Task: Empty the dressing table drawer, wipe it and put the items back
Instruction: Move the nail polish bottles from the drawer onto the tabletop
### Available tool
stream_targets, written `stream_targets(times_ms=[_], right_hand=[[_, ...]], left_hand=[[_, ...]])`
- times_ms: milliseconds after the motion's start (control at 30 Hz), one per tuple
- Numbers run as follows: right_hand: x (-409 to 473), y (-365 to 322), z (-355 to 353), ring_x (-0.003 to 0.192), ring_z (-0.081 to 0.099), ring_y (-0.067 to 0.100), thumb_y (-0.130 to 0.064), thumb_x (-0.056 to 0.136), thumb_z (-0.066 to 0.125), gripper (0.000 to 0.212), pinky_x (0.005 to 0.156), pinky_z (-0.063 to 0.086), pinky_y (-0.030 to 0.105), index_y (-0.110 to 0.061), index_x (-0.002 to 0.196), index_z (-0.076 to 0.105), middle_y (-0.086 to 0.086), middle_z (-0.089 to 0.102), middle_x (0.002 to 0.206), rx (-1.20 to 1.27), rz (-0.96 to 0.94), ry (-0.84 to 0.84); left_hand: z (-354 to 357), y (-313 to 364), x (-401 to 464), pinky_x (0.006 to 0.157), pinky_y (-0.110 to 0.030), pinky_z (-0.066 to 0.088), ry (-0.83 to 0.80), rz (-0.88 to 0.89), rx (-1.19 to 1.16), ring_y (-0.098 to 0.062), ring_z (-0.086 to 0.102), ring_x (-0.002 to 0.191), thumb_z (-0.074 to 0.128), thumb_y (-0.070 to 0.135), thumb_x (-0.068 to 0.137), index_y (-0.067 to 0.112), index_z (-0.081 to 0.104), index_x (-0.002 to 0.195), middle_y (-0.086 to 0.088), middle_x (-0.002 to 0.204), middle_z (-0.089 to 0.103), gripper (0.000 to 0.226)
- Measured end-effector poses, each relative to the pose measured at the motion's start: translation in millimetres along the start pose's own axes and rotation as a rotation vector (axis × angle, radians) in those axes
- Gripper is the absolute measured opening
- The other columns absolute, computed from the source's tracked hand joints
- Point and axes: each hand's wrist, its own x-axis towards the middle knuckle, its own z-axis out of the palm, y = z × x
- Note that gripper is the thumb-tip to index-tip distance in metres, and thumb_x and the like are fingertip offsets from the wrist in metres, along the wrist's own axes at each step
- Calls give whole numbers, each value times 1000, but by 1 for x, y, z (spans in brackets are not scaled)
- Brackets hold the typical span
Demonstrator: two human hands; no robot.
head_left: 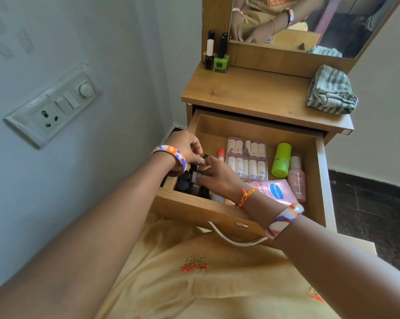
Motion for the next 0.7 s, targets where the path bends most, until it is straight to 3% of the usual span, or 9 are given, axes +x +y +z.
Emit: stream_targets(times_ms=[100,200,333,433,533,700], right_hand=[[0,-1,-1,105,60,28,-12,87,58,39,90,53,40,-6,123,47,14,61,114,112,60,11],[2,0,-2,92,62,26,-13,88,53,34,85,53,38,-6,121,48,10,61,95,237,108,21],[0,-3,-7,68,53,14,-14,93,45,8,63,46,25,-13,88,50,2,54,75,451,133,40],[1,-3,-12,58,51,14,-13,94,35,21,54,42,24,-12,80,50,6,54,69,748,187,47],[4,2,-18,44,52,12,-19,93,32,28,45,43,19,-6,81,53,6,53,66,1056,317,17],[1,2,-24,32,48,7,-22,93,35,28,35,39,13,-3,82,52,5,52,65,1190,386,-2]], left_hand=[[4,4,1,68,-23,49,38,18,42,-17,60,79,73,18,78,4,70,89,-9,91,68,18],[4,5,1,63,-18,46,53,27,34,-16,59,76,72,19,79,3,71,83,-11,90,70,16],[0,4,-2,64,-16,47,86,56,-8,-14,59,75,73,18,78,2,72,82,-8,85,68,16],[-13,4,-4,62,-14,47,109,48,-108,-9,59,67,74,14,77,2,71,85,-4,82,66,15],[-26,4,-5,72,-25,55,122,6,-247,-16,64,75,72,10,79,0,69,87,-7,83,67,13],[-31,5,-5,52,-14,54,94,-109,-447,-11,63,67,69,7,81,6,61,74,-3,73,62,11]])
